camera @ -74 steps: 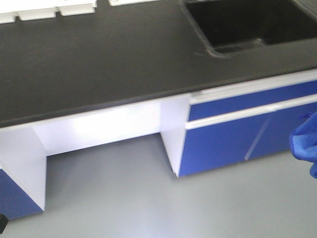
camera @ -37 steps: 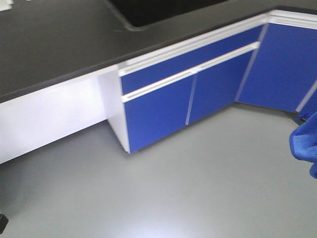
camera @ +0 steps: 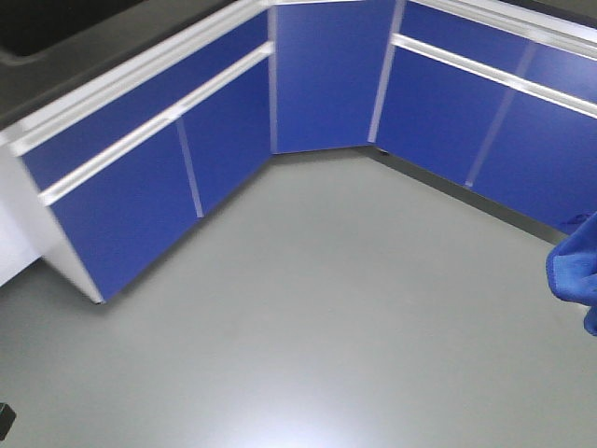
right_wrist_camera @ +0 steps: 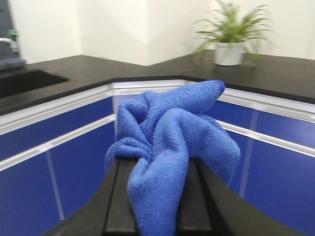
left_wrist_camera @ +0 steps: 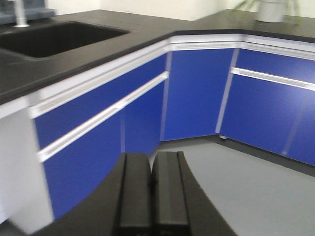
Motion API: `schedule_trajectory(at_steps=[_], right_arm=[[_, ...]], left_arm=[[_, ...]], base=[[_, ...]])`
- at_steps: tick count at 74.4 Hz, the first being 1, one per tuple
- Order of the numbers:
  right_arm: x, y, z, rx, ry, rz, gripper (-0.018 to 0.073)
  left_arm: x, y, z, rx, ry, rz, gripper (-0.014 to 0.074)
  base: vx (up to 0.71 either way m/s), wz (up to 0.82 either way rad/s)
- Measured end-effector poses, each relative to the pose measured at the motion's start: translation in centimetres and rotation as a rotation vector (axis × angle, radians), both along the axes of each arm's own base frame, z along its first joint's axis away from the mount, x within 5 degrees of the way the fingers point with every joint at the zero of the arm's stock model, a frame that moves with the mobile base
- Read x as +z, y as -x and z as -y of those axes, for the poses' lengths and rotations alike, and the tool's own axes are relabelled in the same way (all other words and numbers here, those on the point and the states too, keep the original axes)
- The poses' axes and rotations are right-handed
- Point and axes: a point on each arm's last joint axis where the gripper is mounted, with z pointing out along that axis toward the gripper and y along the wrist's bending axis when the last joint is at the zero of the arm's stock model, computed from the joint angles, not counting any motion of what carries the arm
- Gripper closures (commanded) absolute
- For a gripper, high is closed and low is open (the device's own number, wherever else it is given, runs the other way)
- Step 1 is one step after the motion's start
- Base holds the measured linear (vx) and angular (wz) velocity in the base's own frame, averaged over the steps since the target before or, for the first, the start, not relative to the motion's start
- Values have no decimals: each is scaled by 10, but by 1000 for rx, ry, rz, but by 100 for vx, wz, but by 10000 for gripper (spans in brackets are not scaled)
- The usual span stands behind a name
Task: Wipe right workspace with blue cloth
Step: 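Drive the base to the other black counter holding the cloth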
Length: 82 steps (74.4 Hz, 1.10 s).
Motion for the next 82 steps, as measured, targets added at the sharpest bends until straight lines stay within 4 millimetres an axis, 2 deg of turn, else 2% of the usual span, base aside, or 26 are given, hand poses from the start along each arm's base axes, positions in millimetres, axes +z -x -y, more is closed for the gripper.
schedule_trajectory(at_steps=[30,82], right_arm=[[0,0,0,0,0,0,564],[0,0,0,0,0,0,564]], left_arm=[[0,0,0,0,0,0,603],[0,0,0,0,0,0,603]], base=[[-16,-62],[-8,-44]])
